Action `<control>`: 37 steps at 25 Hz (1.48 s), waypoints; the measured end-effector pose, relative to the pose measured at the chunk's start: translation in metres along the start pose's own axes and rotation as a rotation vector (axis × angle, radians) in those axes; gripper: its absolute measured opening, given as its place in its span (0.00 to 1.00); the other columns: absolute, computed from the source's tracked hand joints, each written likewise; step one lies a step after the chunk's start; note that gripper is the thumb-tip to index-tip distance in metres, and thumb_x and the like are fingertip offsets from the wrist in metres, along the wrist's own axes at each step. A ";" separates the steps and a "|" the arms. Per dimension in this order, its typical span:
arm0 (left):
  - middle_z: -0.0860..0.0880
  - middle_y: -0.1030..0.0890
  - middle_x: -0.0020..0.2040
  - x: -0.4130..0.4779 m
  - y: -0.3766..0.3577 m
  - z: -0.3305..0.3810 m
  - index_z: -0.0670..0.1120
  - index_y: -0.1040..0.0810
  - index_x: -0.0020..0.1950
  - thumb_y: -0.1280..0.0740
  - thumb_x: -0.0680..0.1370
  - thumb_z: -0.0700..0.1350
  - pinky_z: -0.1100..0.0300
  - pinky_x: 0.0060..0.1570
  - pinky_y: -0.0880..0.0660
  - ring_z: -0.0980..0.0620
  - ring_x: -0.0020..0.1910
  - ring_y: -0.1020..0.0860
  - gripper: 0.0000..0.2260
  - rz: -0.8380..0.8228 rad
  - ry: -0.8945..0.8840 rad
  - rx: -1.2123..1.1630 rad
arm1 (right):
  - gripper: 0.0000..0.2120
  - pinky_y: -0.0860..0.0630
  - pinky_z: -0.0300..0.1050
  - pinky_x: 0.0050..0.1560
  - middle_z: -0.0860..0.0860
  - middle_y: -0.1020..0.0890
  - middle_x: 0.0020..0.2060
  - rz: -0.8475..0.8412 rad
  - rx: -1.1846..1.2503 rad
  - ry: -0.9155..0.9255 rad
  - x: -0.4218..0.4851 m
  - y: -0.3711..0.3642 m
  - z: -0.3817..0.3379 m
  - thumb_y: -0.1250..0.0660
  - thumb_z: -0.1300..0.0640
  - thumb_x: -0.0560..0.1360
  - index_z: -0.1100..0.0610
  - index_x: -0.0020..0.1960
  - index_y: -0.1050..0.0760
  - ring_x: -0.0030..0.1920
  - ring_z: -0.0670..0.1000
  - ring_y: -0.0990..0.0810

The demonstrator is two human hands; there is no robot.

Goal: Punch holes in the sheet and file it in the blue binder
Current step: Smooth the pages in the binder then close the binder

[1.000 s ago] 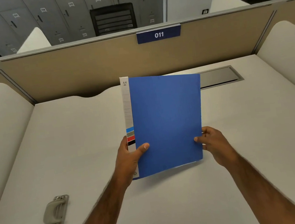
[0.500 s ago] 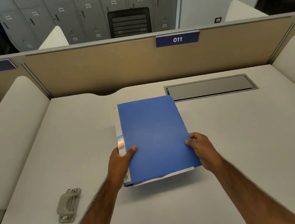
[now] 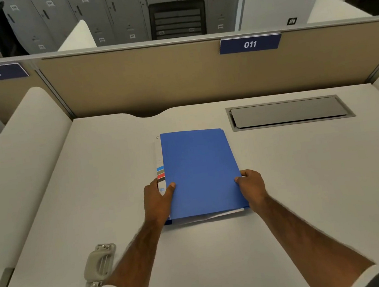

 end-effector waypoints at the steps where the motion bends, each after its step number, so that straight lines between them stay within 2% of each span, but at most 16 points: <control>1: 0.47 0.22 0.60 0.006 -0.002 0.000 0.48 0.25 0.67 0.30 0.77 0.54 0.51 0.54 0.21 0.48 0.55 0.21 0.20 0.016 -0.015 0.018 | 0.08 0.26 0.47 0.41 0.56 0.17 0.48 0.024 -0.009 0.005 0.003 -0.002 -0.002 0.38 0.63 0.75 0.62 0.50 0.21 0.43 0.54 0.21; 5: 0.47 0.23 0.60 0.028 -0.005 0.000 0.49 0.28 0.68 0.31 0.77 0.55 0.52 0.56 0.24 0.48 0.57 0.24 0.22 0.043 -0.035 0.079 | 0.14 0.28 0.40 0.39 0.49 0.21 0.52 0.046 -0.015 0.039 0.016 -0.010 -0.014 0.38 0.63 0.76 0.57 0.61 0.24 0.47 0.51 0.22; 8: 0.46 0.24 0.62 0.040 -0.005 0.002 0.49 0.31 0.71 0.32 0.77 0.56 0.45 0.60 0.25 0.46 0.61 0.25 0.25 0.030 -0.039 0.128 | 0.14 0.29 0.38 0.38 0.51 0.20 0.55 0.046 -0.147 0.088 0.026 -0.014 -0.021 0.37 0.62 0.77 0.59 0.62 0.24 0.47 0.51 0.23; 10: 0.45 0.26 0.64 0.042 -0.007 0.002 0.49 0.36 0.75 0.34 0.78 0.56 0.44 0.62 0.26 0.45 0.64 0.27 0.27 0.021 -0.051 0.217 | 0.13 0.24 0.41 0.42 0.55 0.20 0.58 0.083 -0.256 0.087 0.026 -0.017 -0.023 0.37 0.61 0.77 0.60 0.60 0.23 0.48 0.54 0.22; 11: 0.45 0.27 0.66 0.041 -0.009 0.002 0.48 0.39 0.76 0.36 0.79 0.56 0.45 0.63 0.27 0.45 0.64 0.28 0.29 0.025 -0.066 0.289 | 0.14 0.22 0.46 0.48 0.57 0.23 0.59 0.112 -0.375 0.085 0.024 -0.019 -0.024 0.37 0.59 0.77 0.59 0.62 0.24 0.52 0.56 0.23; 13: 0.44 0.28 0.67 0.039 -0.012 0.004 0.47 0.44 0.79 0.38 0.80 0.55 0.46 0.62 0.29 0.43 0.64 0.28 0.30 0.054 -0.105 0.414 | 0.17 0.25 0.53 0.56 0.57 0.27 0.60 0.147 -0.644 0.115 0.021 -0.022 -0.023 0.38 0.54 0.78 0.57 0.66 0.28 0.59 0.59 0.27; 14: 0.44 0.28 0.68 0.037 -0.013 0.006 0.48 0.45 0.79 0.39 0.80 0.55 0.46 0.61 0.29 0.42 0.63 0.28 0.30 0.065 -0.130 0.457 | 0.18 0.26 0.54 0.58 0.57 0.28 0.60 0.152 -0.697 0.140 0.020 -0.022 -0.023 0.39 0.53 0.79 0.57 0.67 0.29 0.61 0.59 0.28; 20: 0.44 0.34 0.74 0.037 -0.018 0.015 0.49 0.45 0.80 0.44 0.82 0.52 0.47 0.62 0.31 0.41 0.64 0.29 0.27 0.024 -0.184 0.649 | 0.21 0.26 0.55 0.58 0.58 0.30 0.60 0.118 -0.717 0.203 0.019 -0.022 -0.022 0.40 0.52 0.79 0.54 0.71 0.32 0.61 0.59 0.29; 23: 0.44 0.32 0.72 0.035 -0.016 0.016 0.50 0.46 0.80 0.44 0.82 0.53 0.46 0.62 0.31 0.42 0.65 0.30 0.27 -0.016 -0.145 0.604 | 0.21 0.25 0.55 0.58 0.57 0.29 0.60 0.117 -0.722 0.214 0.019 -0.022 -0.022 0.40 0.51 0.79 0.54 0.71 0.32 0.61 0.59 0.29; 25: 0.43 0.30 0.68 0.034 -0.011 0.017 0.49 0.46 0.79 0.41 0.81 0.55 0.44 0.61 0.28 0.42 0.65 0.29 0.29 0.006 -0.048 0.465 | 0.22 0.25 0.55 0.58 0.58 0.29 0.60 0.100 -0.708 0.208 0.020 -0.020 -0.021 0.40 0.50 0.79 0.54 0.72 0.32 0.62 0.59 0.29; 28: 0.43 0.30 0.66 0.024 -0.003 0.014 0.49 0.38 0.76 0.38 0.80 0.51 0.42 0.60 0.25 0.41 0.64 0.27 0.25 0.051 0.014 0.252 | 0.23 0.25 0.55 0.60 0.57 0.30 0.62 0.071 -0.668 0.191 0.022 -0.017 -0.019 0.39 0.49 0.79 0.54 0.73 0.33 0.63 0.58 0.30; 29: 0.44 0.32 0.68 0.017 -0.002 0.011 0.49 0.37 0.75 0.38 0.79 0.47 0.42 0.61 0.25 0.41 0.66 0.28 0.24 0.022 -0.018 0.255 | 0.23 0.25 0.55 0.60 0.57 0.30 0.62 0.063 -0.653 0.188 0.022 -0.016 -0.019 0.39 0.48 0.79 0.54 0.72 0.33 0.63 0.58 0.29; 31: 0.49 0.43 0.78 0.000 0.000 0.001 0.52 0.43 0.78 0.39 0.77 0.43 0.45 0.68 0.31 0.43 0.74 0.38 0.30 -0.083 -0.108 0.354 | 0.23 0.25 0.54 0.59 0.57 0.29 0.62 0.061 -0.596 0.180 0.022 -0.013 -0.018 0.38 0.47 0.79 0.55 0.71 0.31 0.63 0.58 0.29; 34: 0.48 0.57 0.82 -0.015 -0.008 -0.008 0.51 0.52 0.81 0.38 0.73 0.42 0.45 0.76 0.46 0.44 0.80 0.53 0.39 -0.193 -0.410 0.694 | 0.20 0.25 0.52 0.57 0.56 0.26 0.61 0.078 -0.449 0.137 0.022 -0.008 -0.018 0.38 0.47 0.79 0.56 0.67 0.26 0.60 0.58 0.25; 36: 0.48 0.60 0.81 -0.022 -0.020 -0.008 0.51 0.53 0.81 0.38 0.72 0.43 0.44 0.77 0.53 0.43 0.80 0.59 0.40 -0.217 -0.530 0.881 | 0.17 0.23 0.50 0.54 0.56 0.22 0.58 0.085 -0.336 0.117 0.022 -0.004 -0.020 0.38 0.49 0.79 0.58 0.62 0.23 0.54 0.56 0.21; 37: 0.47 0.57 0.81 -0.025 -0.025 -0.006 0.50 0.52 0.81 0.38 0.72 0.43 0.43 0.77 0.53 0.43 0.80 0.58 0.40 -0.199 -0.557 0.938 | 0.16 0.24 0.48 0.50 0.55 0.20 0.56 0.083 -0.286 0.107 0.022 -0.002 -0.020 0.39 0.49 0.79 0.59 0.59 0.21 0.51 0.55 0.21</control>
Point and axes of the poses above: each hand's wrist, its own x-axis towards the middle knuckle, its own y-axis out of the back of the hand, z = x × y, the point moved 4 cm from there along x, towards the middle knuckle
